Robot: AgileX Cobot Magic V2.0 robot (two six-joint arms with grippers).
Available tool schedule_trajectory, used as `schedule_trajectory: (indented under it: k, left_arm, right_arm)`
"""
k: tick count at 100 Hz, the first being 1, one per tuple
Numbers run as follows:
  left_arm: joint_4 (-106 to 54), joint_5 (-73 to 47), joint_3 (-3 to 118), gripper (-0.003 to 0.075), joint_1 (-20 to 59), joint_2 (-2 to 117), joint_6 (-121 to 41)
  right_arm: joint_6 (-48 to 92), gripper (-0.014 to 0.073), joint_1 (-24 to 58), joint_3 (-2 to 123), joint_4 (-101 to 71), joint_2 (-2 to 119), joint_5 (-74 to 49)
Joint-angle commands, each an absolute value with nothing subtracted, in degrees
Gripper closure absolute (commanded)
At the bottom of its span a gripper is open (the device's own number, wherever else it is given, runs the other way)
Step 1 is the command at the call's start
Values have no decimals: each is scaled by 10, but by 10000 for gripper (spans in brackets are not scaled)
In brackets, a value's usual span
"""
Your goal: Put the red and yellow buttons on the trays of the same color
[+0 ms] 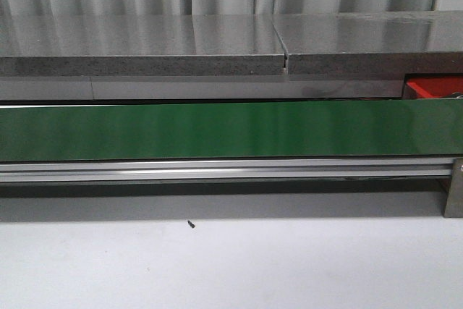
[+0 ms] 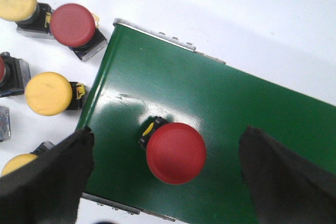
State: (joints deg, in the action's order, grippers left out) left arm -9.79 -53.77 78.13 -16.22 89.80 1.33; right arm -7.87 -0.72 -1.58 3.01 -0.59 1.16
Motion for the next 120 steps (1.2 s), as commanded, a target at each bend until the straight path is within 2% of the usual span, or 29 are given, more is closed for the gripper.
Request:
schedule_trajectory:
  k: [1, 48, 96, 120]
  left_arm:
    - [-110, -516, 798, 165, -178, 851, 17]
    - [-104, -531, 698, 165, -307, 823, 25]
    - [-97, -521, 683, 165, -338, 870, 271]
    - [-104, -541, 683, 165, -313, 932, 303]
  right_arm:
    - [-77, 708, -8, -15, 37, -16, 55]
    - [-77, 708, -8, -15, 37, -16, 55]
    - [-77, 708, -8, -15, 37, -16, 55]
    - [-77, 708, -8, -15, 37, -16, 55]
